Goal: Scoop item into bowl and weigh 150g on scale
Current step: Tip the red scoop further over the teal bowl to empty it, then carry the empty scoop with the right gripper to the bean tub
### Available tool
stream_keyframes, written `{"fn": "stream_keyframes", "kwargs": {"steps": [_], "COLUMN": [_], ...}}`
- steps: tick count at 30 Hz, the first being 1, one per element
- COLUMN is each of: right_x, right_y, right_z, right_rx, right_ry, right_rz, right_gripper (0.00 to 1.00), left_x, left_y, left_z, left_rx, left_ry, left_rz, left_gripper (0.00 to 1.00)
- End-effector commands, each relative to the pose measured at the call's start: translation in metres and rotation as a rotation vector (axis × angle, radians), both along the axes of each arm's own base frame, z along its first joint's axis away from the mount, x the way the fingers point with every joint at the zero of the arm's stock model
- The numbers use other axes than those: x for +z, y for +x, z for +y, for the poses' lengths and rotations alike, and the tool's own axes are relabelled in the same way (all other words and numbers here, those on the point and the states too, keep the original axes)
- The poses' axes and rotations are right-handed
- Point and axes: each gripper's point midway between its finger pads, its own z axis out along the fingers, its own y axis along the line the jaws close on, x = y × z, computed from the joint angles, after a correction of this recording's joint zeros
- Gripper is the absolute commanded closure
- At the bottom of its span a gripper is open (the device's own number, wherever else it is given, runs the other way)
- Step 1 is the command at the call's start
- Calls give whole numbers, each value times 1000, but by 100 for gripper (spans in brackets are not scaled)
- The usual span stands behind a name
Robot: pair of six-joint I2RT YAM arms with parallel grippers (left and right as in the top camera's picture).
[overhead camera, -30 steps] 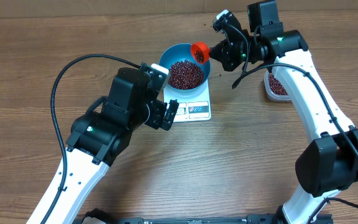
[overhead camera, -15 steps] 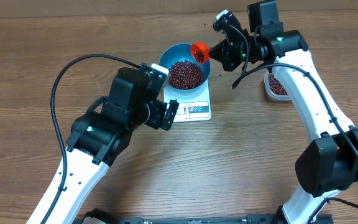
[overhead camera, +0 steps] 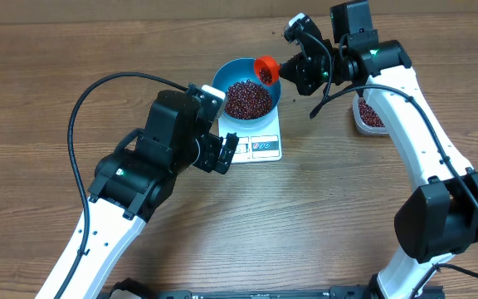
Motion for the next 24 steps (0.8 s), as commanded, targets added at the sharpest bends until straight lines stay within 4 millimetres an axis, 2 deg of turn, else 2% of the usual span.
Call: {"fn": "stream_keyframes", "kwargs": {"steps": [1, 5, 11, 24], "right_x": [29, 32, 42, 51], "right_y": [-2, -5, -16, -21], "right_z": [6, 11, 23, 24], "right_rx": [-10, -74, -57, -41], "right_ry": [42, 127, 256, 344], "right_rz": [-39, 49, 142, 199], "right_gripper": [96, 96, 97, 96], "left_x": [-4, -4, -4, -4], "left_y": [0, 0, 0, 0], "left_z": [1, 1, 1, 1], "left_rx": [8, 8, 8, 8], "left_ry": [8, 8, 8, 8], "left_rz": [8, 8, 8, 8], "left_gripper": [0, 0, 0, 0]}}
